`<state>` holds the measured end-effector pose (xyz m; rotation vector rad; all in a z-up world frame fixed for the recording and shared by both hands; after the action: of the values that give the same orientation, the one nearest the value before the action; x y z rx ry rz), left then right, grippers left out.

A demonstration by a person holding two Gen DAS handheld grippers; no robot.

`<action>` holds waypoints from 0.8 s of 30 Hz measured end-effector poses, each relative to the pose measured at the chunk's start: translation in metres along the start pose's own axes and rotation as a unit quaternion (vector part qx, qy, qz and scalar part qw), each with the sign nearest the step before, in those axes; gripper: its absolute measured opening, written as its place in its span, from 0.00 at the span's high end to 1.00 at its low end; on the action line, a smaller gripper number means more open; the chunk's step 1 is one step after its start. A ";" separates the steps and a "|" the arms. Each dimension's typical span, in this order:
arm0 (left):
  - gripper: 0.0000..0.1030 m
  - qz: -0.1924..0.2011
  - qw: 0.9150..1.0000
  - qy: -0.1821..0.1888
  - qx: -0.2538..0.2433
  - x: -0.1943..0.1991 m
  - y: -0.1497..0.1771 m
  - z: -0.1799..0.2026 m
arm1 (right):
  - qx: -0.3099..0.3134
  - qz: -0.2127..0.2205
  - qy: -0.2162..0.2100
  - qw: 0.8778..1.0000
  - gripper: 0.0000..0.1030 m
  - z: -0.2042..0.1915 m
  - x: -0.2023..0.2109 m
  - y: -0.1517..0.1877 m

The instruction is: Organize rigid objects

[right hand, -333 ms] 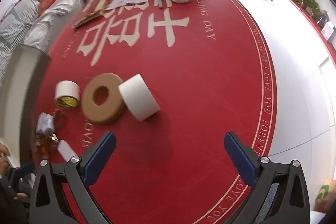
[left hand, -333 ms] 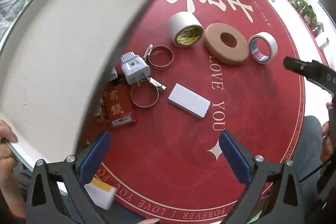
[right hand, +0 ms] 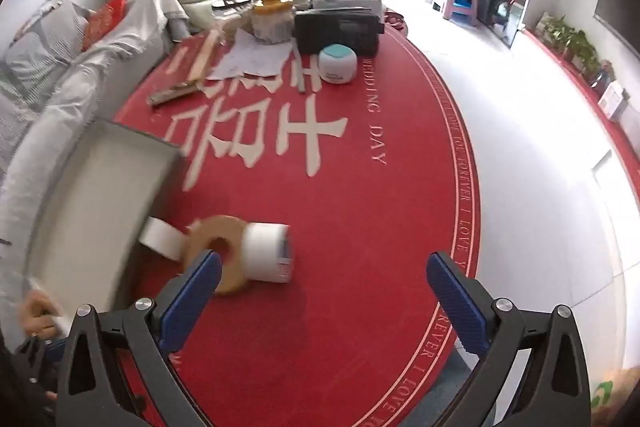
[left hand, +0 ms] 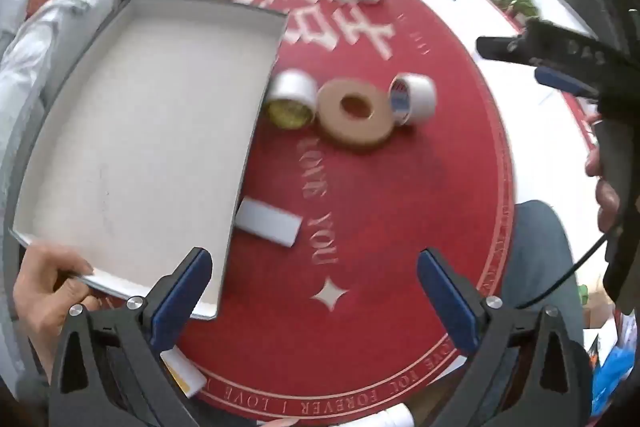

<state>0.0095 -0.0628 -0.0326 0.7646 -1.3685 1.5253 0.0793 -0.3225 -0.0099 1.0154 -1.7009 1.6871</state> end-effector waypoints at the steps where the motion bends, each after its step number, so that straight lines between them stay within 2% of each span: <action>1: 0.00 0.003 1.000 0.008 0.003 0.002 0.000 -0.002 | -0.002 -0.009 -0.007 1.000 0.00 -0.007 0.000 0.001; 3: 0.00 -0.003 1.000 0.024 0.018 0.000 -0.008 -0.012 | -0.006 -0.029 -0.025 0.999 0.00 -0.027 -0.005 0.004; 4: 0.00 -0.009 0.999 0.024 0.023 0.000 -0.012 -0.018 | -0.013 -0.035 -0.042 0.998 0.00 -0.023 -0.008 0.012; 8: 0.00 -0.014 1.000 0.010 0.025 0.004 -0.003 -0.035 | -0.026 -0.096 -0.087 0.991 0.00 -0.044 -0.018 0.043; 14: 0.00 -0.043 0.997 -0.007 0.068 0.008 0.009 -0.074 | -0.020 -0.160 -0.124 0.979 0.00 -0.068 -0.027 0.096; 16: 0.00 -0.056 0.994 0.006 0.089 0.009 0.012 -0.088 | -0.030 -0.184 -0.139 0.973 0.00 -0.075 -0.030 0.113; 21: 0.00 -0.069 0.991 0.008 0.115 0.010 0.018 -0.104 | -0.062 -0.227 -0.198 0.952 0.00 -0.098 -0.032 0.139; 24: 0.00 -0.071 0.991 0.010 0.114 0.013 0.017 -0.107 | -0.071 -0.241 -0.207 0.945 0.00 -0.108 -0.032 0.149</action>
<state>0.0027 0.0447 -0.0476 0.9652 -1.1116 1.5878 -0.0373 -0.2207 -0.1150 1.6415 -1.6057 1.0714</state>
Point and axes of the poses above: each gripper's, at about its wrist camera, not at the fingertips, and x roughly against the way its jaws point, z to its right, y to its underside, the point moved 8 cm from there along -x, roughly the way its jaws point, and after that the axes turned 12 degrees about x, right-handed, at the moved point
